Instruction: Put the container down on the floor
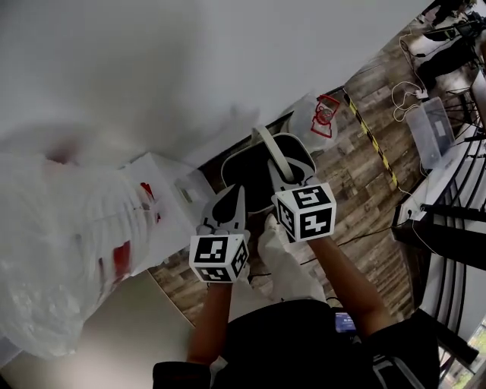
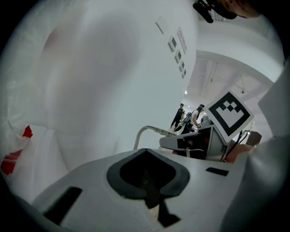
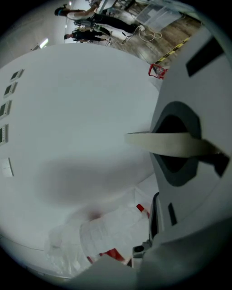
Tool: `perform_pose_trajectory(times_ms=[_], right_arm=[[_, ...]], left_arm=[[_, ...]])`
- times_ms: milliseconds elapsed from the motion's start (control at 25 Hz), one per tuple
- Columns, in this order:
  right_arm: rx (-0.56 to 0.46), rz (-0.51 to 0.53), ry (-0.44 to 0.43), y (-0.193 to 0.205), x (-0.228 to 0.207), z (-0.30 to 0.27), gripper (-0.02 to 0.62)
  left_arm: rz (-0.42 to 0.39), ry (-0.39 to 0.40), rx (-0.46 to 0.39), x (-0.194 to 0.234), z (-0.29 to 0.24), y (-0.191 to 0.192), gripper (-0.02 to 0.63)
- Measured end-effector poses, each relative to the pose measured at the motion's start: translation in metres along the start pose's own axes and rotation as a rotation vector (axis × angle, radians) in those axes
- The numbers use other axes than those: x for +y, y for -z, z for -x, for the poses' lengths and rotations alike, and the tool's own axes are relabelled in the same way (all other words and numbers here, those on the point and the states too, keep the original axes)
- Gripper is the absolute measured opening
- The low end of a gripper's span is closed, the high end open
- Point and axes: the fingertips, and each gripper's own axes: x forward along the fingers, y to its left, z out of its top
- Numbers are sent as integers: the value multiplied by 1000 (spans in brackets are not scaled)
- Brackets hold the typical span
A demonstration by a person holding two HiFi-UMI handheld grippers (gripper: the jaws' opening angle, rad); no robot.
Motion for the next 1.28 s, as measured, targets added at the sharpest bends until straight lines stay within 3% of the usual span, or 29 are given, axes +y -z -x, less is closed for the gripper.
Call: perform_pose_trajectory(times_ms=[1280], right_arm=[[336, 55, 1, 169, -30, -144, 31]], left_arm=[[170, -53, 238, 79, -83, 172, 17]])
